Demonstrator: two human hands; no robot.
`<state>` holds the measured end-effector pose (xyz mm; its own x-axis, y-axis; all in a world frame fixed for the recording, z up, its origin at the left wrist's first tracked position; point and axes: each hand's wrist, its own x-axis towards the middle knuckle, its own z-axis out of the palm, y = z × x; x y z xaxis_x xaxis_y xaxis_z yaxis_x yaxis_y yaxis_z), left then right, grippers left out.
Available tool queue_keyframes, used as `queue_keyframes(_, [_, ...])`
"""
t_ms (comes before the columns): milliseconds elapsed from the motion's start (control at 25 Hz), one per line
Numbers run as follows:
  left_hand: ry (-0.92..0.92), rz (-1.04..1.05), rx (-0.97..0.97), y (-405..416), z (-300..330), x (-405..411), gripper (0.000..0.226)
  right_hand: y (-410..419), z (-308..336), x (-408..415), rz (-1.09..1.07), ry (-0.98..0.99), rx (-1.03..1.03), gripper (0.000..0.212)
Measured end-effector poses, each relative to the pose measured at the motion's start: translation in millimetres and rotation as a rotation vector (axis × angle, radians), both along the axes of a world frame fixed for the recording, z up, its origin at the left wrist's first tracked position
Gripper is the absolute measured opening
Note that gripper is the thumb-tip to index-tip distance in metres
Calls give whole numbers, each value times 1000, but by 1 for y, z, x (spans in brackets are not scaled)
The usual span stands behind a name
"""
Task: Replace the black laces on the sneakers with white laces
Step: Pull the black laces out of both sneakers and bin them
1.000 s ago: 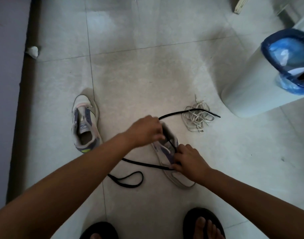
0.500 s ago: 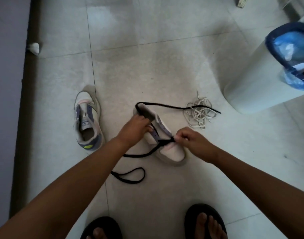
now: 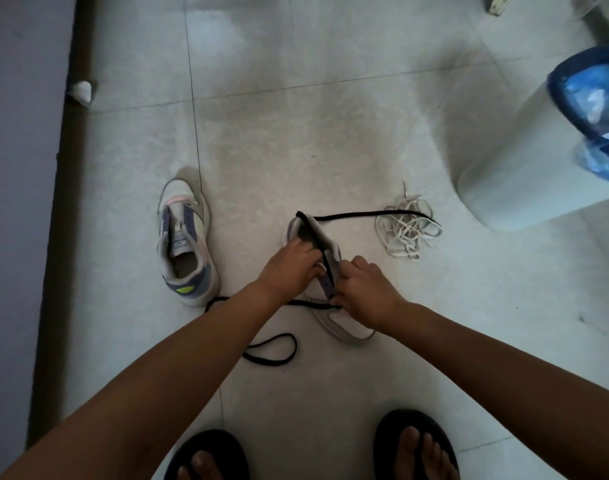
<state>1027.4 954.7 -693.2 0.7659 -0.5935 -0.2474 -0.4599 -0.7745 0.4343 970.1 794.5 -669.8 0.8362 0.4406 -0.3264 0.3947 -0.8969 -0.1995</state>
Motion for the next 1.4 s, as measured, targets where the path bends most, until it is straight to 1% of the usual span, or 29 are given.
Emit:
queue_keyframes(80, [-10,-12,20,2,1,2,24,-16,7,-5,-10,27,105,24])
queue_keyframes(160, [-10,11,11,7,4,5,27,-41,18,-9,-101,23,191,17])
queue_keyframes(240, [-6,64,-5,9,5,8,29,-64,27,-12,-144,-99,201,15])
queue_keyframes(360, [-18,81,76,2,6,4,29,-58,39,-12,-113,-205,81,24])
queue_keyframes(440, [-19,92,96,-7,6,2,28,-34,37,-8,-59,-212,-2,31])
queue_keyframes(480, [-19,103,90,-11,6,3,27,-19,35,-4,-31,-193,-67,35])
queue_keyframes(560, [-15,124,79,-14,6,4,26,5,27,3,67,-207,-258,36])
queue_keyframes(600, [-15,126,79,-14,5,5,26,12,25,7,89,-226,-320,38])
queue_keyframes(680, [-21,113,89,-13,3,5,26,14,17,13,87,-112,-294,49])
queue_keyframes(720, [-25,101,99,-12,3,5,27,11,17,12,87,-38,-293,49])
queue_keyframes(800, [-40,63,133,-10,2,9,28,-3,24,-2,126,54,-276,38])
queue_keyframes(840, [-50,43,151,-9,0,11,29,-14,28,-13,159,136,-266,30])
queue_keyframes(920, [-65,23,166,-8,0,12,30,-38,39,-33,199,363,-346,20])
queue_keyframes(960, [-61,29,162,-8,0,13,30,-47,44,-39,174,460,-436,22])
queue_keyframes(1000, [-52,41,156,-8,0,12,30,-51,47,-39,126,504,-504,27])
queue_keyframes(1040, [-48,50,152,-7,0,12,30,-48,46,-36,83,488,-533,32])
queue_keyframes(1080, [-46,53,152,-8,0,11,29,-41,43,-29,34,431,-521,36])
queue_keyframes(1200, [-34,72,139,-9,2,10,28,3,27,-5,-110,174,-378,40])
queue_keyframes(1280, [-33,85,125,-9,2,9,27,25,15,7,-68,76,-392,38])
queue_keyframes(1400, [-40,82,133,-11,2,9,27,30,14,10,43,65,-409,44])
